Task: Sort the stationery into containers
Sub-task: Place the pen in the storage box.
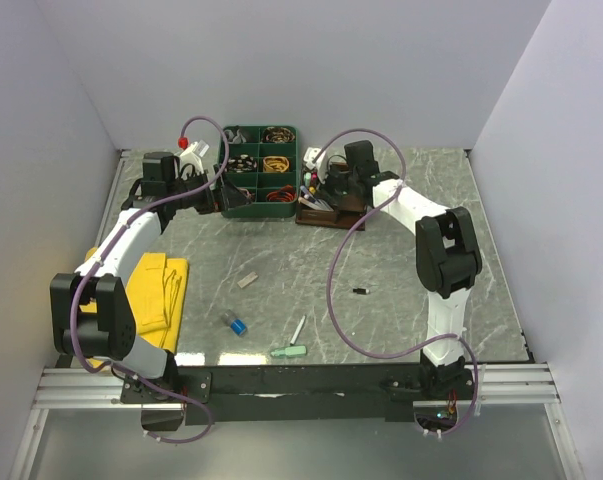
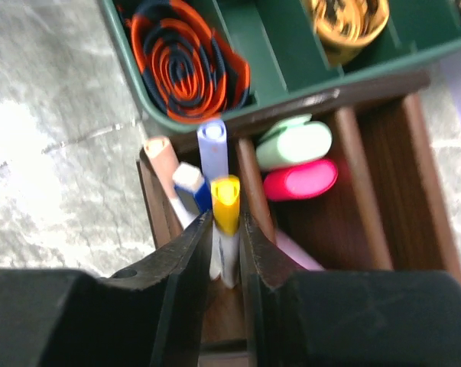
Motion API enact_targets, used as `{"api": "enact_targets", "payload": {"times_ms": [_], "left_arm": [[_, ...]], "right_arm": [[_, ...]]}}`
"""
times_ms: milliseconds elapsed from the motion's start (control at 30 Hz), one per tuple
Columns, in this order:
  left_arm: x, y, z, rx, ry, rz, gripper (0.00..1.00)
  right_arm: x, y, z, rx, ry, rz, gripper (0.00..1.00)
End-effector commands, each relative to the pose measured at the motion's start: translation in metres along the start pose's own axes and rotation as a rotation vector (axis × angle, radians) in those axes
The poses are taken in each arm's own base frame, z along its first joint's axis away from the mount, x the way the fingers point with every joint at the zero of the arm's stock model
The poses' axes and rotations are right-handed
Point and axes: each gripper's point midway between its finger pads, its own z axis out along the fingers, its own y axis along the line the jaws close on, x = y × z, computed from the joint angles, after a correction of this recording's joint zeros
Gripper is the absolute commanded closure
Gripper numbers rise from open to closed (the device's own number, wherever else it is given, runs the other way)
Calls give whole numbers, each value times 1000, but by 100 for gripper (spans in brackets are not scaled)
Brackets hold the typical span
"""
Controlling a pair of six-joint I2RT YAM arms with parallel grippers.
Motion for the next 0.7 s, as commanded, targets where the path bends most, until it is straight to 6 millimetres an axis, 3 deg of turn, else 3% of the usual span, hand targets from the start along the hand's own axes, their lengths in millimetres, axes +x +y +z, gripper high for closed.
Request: {"api": "enact_targets", "payload": {"times_ms": [0, 233, 333, 367, 467, 500, 533, 567, 600, 667], "left_arm": [[-18, -24, -6, 68, -49, 59, 1], [-24, -25, -10, 26, -69, 117, 0], [-13, -32, -10, 12, -38, 165, 0], [-6, -28, -12, -39, -23, 210, 1], [25, -44, -7, -64, 44, 296, 1], [46, -58, -1, -47, 98, 323, 1], [60, -62, -1, -54, 122, 341, 1], [67, -59, 2, -102, 128, 361, 1], [89, -65, 7, -99, 179, 378, 1], [105, -59, 11, -152, 217, 364, 1]], "right_arm": [[-1, -14, -19, 71, 44, 16, 69], [-20, 1, -45, 62, 28, 24, 63], [-34, 10, -63, 55, 13, 22, 62], [-39, 14, -68, 51, 5, 35, 62], [-55, 41, -92, 12, -28, 54, 61], [-48, 57, -94, -15, -13, 73, 61], [-60, 64, -109, 3, -41, 83, 60], [-62, 73, -114, 2, -47, 97, 60], [-52, 84, -116, -1, -35, 133, 60], [-56, 93, -135, 41, -52, 208, 59]]}}
